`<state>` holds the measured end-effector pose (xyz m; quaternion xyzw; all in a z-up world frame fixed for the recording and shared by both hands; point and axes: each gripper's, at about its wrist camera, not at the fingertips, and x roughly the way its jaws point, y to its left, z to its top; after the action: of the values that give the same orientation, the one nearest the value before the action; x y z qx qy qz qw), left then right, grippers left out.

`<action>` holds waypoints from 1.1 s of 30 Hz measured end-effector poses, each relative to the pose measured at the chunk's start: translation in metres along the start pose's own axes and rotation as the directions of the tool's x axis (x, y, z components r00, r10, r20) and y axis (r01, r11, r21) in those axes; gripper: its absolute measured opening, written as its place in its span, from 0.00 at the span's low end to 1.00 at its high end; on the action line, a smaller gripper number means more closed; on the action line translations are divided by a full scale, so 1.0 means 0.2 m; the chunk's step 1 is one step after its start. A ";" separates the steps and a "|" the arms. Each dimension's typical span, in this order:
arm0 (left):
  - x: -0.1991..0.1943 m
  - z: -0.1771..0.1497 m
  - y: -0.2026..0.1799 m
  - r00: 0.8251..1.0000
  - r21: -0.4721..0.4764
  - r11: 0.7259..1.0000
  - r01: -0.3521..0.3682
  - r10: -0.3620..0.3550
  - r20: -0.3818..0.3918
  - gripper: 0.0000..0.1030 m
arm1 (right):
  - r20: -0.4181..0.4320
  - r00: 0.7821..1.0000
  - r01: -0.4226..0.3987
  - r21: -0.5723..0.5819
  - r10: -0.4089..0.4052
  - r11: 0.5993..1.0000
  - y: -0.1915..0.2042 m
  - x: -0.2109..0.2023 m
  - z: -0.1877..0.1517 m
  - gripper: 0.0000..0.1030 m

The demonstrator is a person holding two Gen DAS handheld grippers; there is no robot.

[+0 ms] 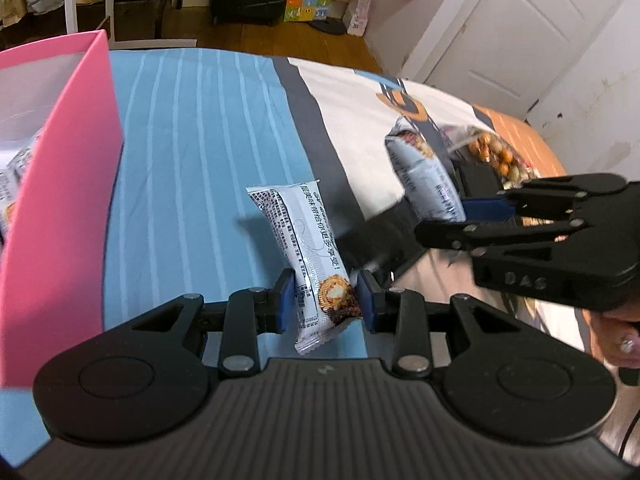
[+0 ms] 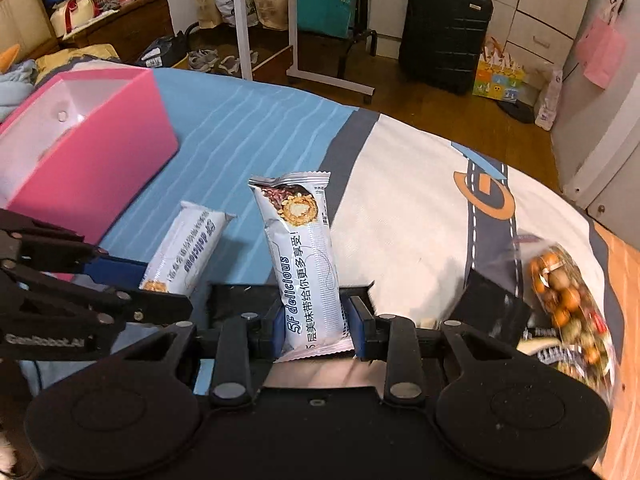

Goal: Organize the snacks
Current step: 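Carry both wafer packets into the pink box and lower them inside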

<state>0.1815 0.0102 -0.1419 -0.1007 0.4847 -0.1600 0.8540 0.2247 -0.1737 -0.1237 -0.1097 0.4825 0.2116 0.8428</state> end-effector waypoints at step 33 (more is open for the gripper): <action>-1.03 -0.03 0.61 0.972 -0.205 0.964 -0.171 0.199 0.123 0.31 | 0.160 0.958 -0.153 -0.415 0.238 0.897 0.96 -0.34 0.34 0.35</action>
<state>0.0979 0.1995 -0.0207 -0.1485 0.4431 -0.0240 0.8838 0.1581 0.0066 -0.0272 -0.2070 0.3480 0.3995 0.8225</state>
